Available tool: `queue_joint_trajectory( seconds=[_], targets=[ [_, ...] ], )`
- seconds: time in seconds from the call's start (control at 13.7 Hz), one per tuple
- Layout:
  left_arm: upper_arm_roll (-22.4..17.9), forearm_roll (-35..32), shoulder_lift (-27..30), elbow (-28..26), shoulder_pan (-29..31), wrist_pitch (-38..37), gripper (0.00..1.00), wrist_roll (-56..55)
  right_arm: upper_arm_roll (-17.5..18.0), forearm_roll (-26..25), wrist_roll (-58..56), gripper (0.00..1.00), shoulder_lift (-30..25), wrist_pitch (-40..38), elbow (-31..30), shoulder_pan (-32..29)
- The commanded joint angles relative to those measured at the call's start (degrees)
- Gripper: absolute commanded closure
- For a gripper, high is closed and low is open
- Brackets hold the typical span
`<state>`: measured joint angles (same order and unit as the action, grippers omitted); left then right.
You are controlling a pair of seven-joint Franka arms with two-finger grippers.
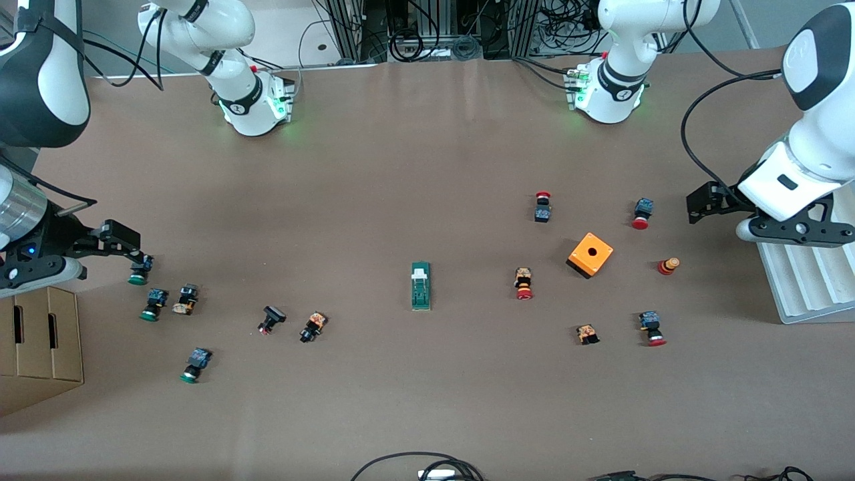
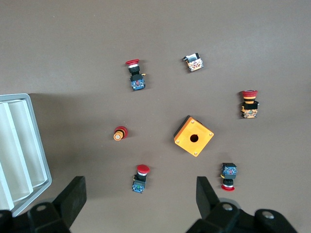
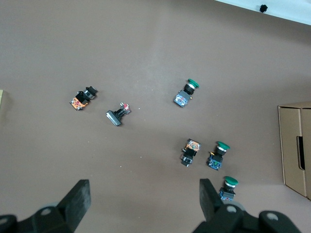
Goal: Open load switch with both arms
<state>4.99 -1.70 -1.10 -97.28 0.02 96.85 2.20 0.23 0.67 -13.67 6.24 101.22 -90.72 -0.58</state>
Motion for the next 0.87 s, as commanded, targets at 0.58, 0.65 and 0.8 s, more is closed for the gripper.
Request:
queue_joint_trajectory(
  seconds=[0.58, 0.65, 0.8],
  targets=[
    [0.3, 0.2, -0.3, 0.9, 0.3, -0.4, 0.00, 0.7, 0.2, -1.5, 0.8, 0.00, 1.7, -0.6, 0.5, -0.6],
    [0.3, 0.2, -0.3, 0.9, 0.3, -0.4, 0.00, 0.7, 0.2, -1.5, 0.8, 0.00, 1.6, -0.6, 0.5, -0.7],
    [0.3, 0.2, -0.3, 0.9, 0.3, -0.4, 0.00, 0.7, 0.1, -1.5, 0.6, 0.00, 1.6, -0.9, 0.5, -1.8]
  ],
)
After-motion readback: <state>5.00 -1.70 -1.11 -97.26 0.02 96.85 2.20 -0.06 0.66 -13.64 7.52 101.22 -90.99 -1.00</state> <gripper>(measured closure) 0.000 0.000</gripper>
